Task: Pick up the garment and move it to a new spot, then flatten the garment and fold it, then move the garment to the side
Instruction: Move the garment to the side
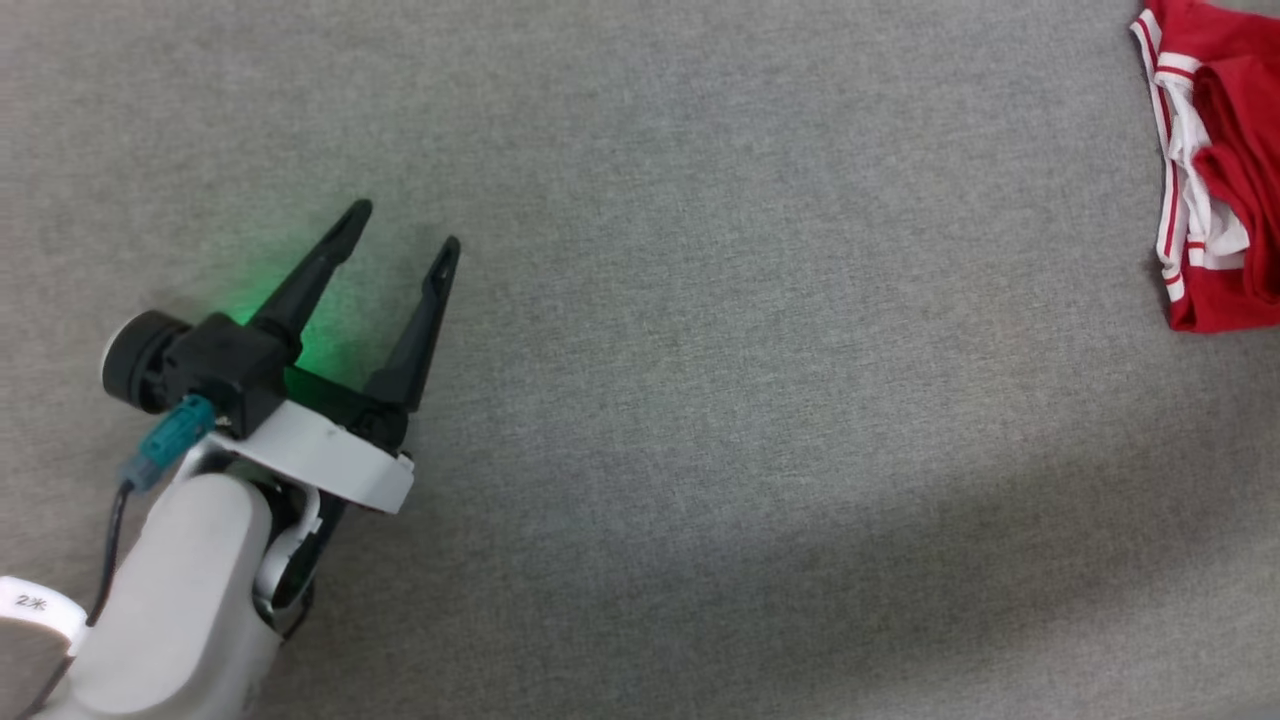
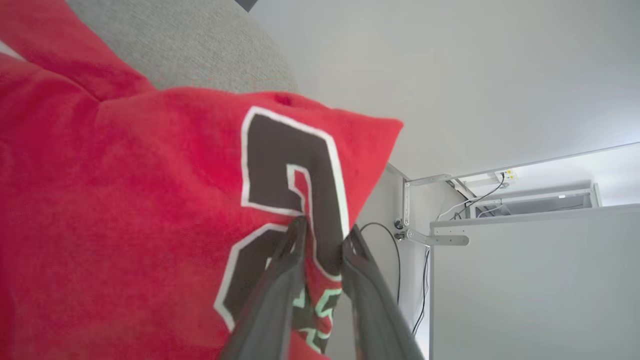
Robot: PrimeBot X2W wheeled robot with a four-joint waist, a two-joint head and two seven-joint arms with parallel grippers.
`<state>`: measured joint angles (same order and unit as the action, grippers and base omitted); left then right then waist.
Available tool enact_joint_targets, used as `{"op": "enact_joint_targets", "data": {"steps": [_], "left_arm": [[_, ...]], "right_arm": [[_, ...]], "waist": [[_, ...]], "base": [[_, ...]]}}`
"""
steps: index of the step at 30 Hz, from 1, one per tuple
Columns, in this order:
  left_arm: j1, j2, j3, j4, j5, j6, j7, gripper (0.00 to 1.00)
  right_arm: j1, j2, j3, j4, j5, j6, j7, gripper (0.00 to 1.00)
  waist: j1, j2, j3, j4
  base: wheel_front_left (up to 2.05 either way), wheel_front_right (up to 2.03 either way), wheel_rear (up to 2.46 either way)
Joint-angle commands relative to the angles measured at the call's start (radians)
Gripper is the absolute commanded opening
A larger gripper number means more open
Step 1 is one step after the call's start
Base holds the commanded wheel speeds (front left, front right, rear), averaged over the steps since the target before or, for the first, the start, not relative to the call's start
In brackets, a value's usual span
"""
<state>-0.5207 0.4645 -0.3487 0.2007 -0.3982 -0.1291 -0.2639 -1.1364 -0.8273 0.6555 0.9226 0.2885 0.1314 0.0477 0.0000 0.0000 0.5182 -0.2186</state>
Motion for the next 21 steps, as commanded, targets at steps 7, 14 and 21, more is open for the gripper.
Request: {"op": "enact_joint_targets", "data": {"steps": [7, 14, 21], "left_arm": [[0.026, -0.001, 0.01, 0.017, -0.011, 0.003, 0.001, 1.0], [0.068, -0.023, 0.028, 0.022, -0.012, 0.013, 0.0, 1.0], [0.157, -0.044, 0.065, 0.031, -0.014, 0.023, 0.0, 1.0]], "right_arm": [[-0.019, 0.036, -0.061, 0.075, -0.07, -0.001, -0.052, 1.0], [-0.018, 0.079, -0.14, 0.138, -0.107, -0.001, -0.126, 1.0], [0.044, 0.181, -0.234, 0.182, -0.097, -0.001, -0.235, 1.0]], "waist": [[0.0, 0.0, -0.042, 0.018], [0.0, 0.0, -0.122, 0.039], [0.0, 0.0, -0.242, 0.074]], "base": [[0.0, 0.0, 0.0], [0.0, 0.0, 0.0], [0.0, 0.0, 0.0]]}}
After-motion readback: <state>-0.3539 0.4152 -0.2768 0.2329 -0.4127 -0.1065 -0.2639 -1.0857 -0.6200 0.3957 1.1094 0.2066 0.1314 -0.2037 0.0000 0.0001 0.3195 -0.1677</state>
